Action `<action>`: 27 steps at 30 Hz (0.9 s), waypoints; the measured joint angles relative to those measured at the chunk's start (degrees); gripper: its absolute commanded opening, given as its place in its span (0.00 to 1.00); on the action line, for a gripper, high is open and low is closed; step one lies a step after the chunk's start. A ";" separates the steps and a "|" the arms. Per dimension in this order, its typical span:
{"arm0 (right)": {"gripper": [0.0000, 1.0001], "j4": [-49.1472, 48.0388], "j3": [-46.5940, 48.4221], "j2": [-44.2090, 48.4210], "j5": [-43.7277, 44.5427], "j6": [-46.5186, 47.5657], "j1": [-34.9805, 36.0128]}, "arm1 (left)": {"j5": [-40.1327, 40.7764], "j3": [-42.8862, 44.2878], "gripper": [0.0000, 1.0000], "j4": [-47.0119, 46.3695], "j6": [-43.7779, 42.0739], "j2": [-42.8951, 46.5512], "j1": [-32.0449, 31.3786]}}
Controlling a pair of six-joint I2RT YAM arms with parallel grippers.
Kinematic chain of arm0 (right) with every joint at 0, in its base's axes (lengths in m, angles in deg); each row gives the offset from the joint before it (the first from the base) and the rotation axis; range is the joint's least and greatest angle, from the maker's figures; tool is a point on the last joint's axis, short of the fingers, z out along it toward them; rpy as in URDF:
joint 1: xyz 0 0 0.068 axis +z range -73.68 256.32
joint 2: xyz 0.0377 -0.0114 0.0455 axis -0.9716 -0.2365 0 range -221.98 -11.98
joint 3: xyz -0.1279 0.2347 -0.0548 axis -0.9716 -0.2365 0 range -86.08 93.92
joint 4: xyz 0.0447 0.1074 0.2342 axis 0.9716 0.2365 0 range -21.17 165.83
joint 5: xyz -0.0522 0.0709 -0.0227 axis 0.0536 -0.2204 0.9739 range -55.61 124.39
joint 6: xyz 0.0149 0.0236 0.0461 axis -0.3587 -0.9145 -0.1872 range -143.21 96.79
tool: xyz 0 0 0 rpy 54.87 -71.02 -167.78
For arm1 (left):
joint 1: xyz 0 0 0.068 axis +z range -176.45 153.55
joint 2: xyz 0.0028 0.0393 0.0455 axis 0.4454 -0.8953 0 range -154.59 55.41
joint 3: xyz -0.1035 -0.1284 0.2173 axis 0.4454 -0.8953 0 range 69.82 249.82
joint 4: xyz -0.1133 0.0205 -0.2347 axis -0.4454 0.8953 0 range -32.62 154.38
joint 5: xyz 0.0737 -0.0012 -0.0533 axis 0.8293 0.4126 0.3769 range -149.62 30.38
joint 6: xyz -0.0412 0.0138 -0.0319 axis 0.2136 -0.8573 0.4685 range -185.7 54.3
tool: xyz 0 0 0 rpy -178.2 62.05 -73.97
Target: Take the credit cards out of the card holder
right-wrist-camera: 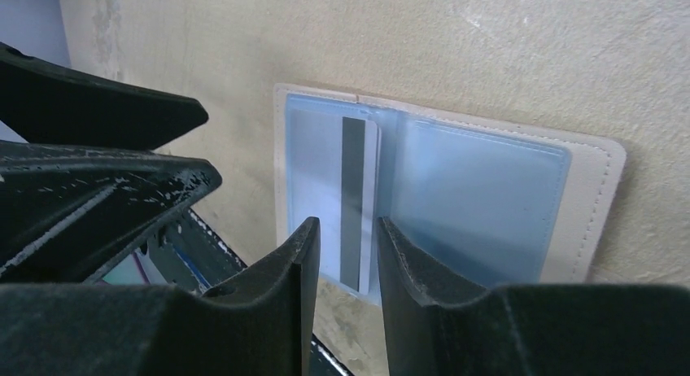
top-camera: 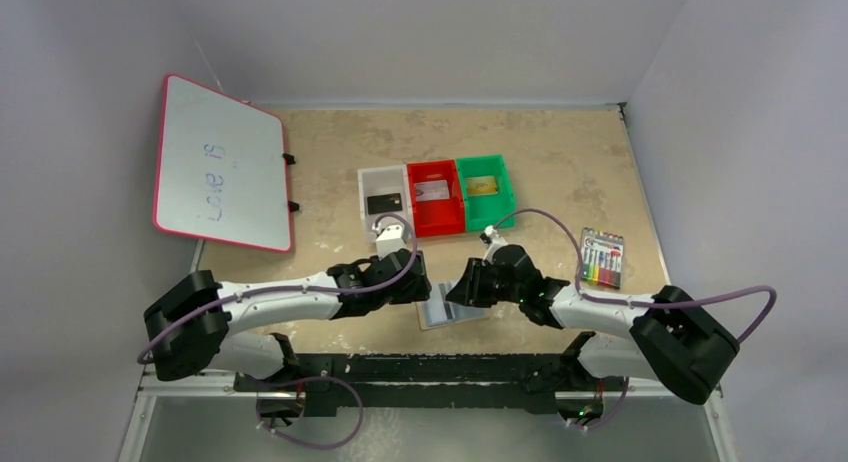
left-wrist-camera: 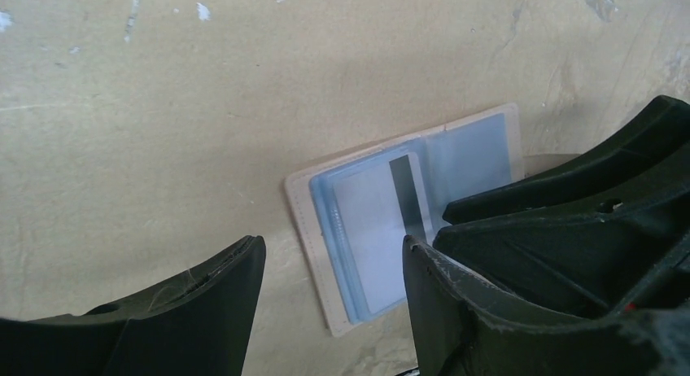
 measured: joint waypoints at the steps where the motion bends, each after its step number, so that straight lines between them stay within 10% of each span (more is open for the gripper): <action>1: 0.34 -0.20 -0.26 0.00 -0.15 0.00 -0.15 | -0.48 0.02 0.60 -0.72 0.17 -0.63 -0.15; 27: 0.19 -17.49 -6.47 -8.15 -8.26 -4.33 -1.86 | -3.08 1.92 0.28 -5.09 0.74 -11.28 -3.39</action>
